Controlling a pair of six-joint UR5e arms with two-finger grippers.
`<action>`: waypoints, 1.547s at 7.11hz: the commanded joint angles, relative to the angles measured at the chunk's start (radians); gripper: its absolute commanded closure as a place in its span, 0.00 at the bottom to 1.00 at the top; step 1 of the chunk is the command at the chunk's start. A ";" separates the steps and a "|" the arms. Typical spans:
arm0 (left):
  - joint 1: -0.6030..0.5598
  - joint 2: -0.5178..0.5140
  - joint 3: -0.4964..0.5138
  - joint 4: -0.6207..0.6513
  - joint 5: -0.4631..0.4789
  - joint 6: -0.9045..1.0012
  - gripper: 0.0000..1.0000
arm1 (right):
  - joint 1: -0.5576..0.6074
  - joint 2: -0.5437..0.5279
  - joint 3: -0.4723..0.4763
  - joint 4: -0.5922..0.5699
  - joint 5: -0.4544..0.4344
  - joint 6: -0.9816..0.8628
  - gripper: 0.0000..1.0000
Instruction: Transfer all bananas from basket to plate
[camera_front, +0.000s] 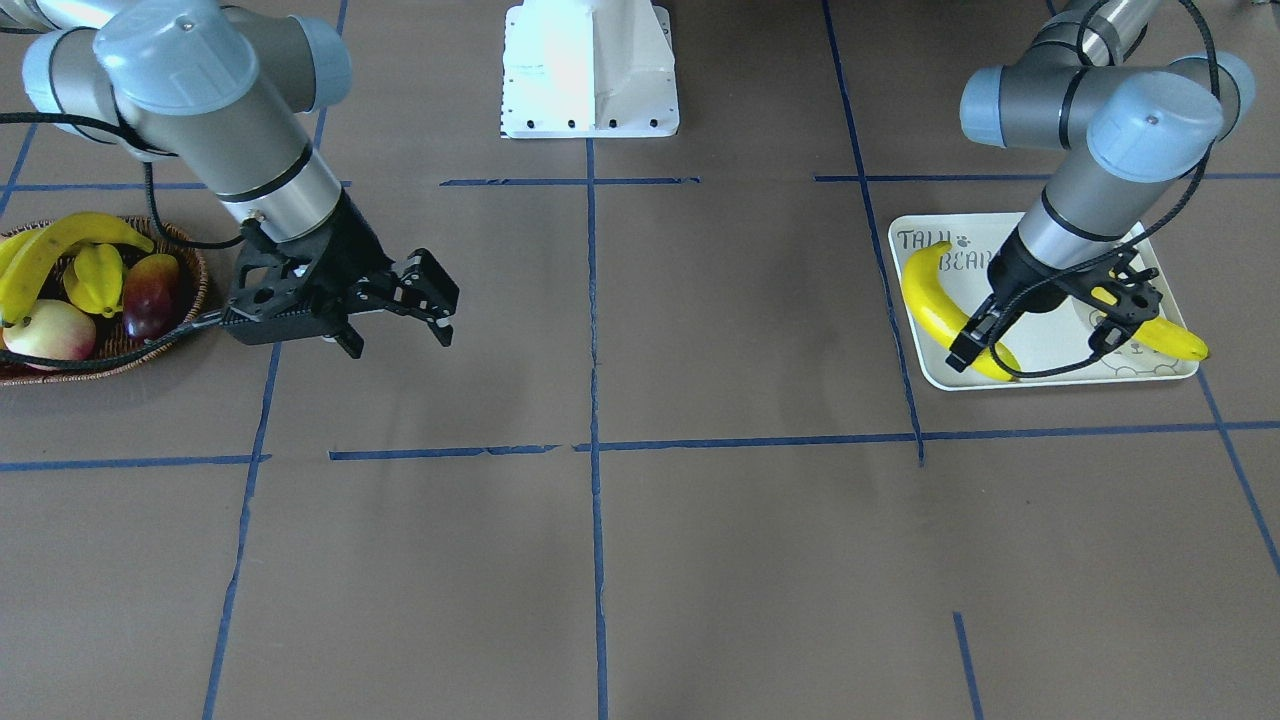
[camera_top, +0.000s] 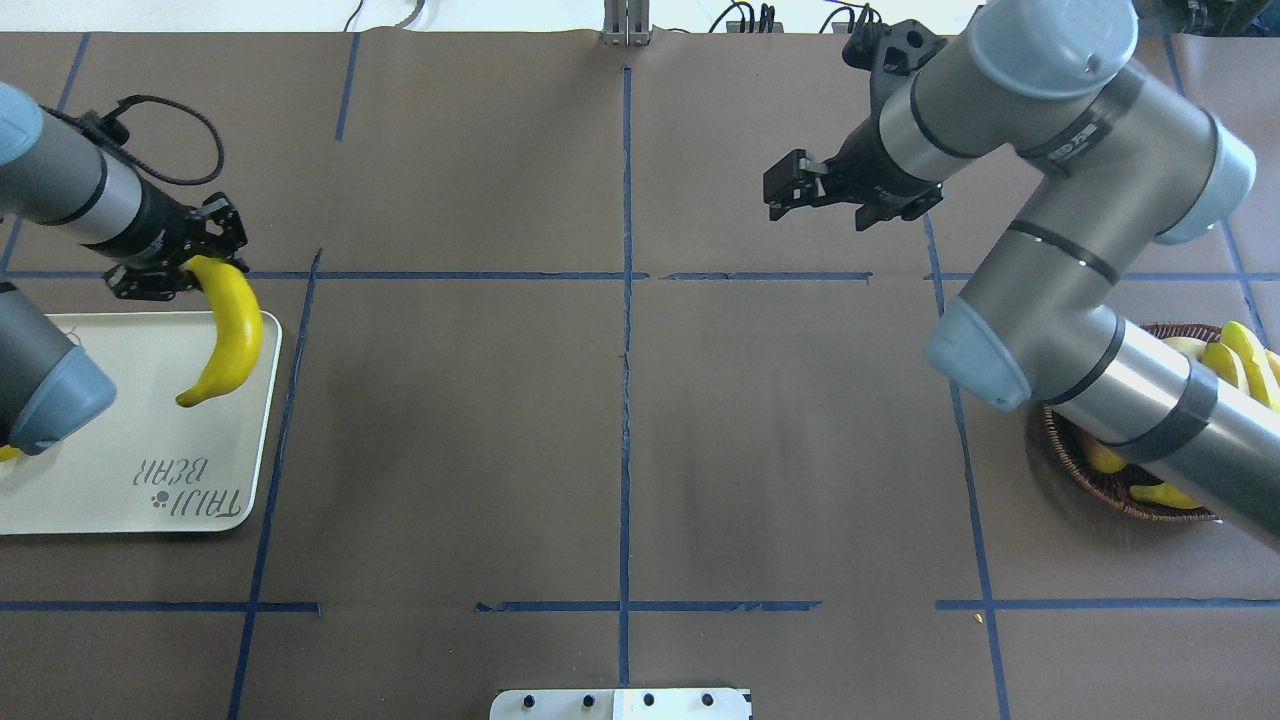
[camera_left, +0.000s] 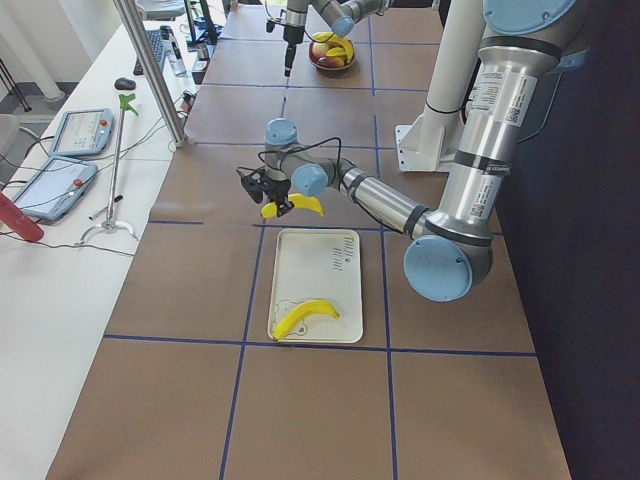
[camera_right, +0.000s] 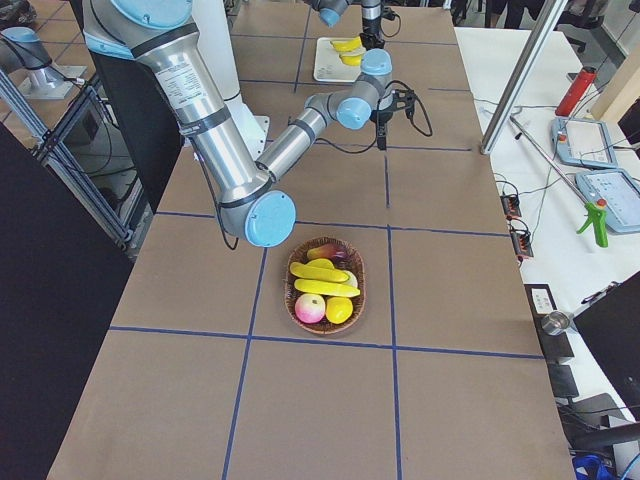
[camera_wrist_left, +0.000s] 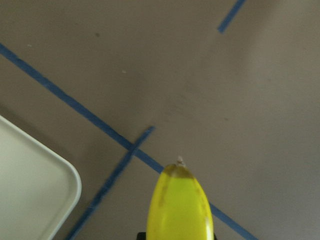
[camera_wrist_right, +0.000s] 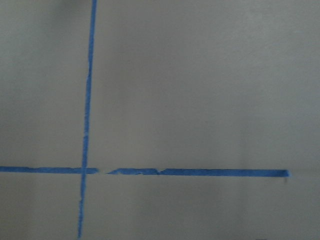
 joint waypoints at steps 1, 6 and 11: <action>-0.073 0.133 0.018 0.003 0.001 0.214 0.97 | 0.130 -0.060 0.004 -0.047 0.130 -0.157 0.00; -0.104 0.141 0.207 -0.167 0.004 0.276 0.77 | 0.138 -0.074 0.003 -0.047 0.129 -0.188 0.00; -0.172 0.149 0.252 -0.191 0.037 0.513 0.00 | 0.149 -0.070 0.012 -0.045 0.130 -0.189 0.00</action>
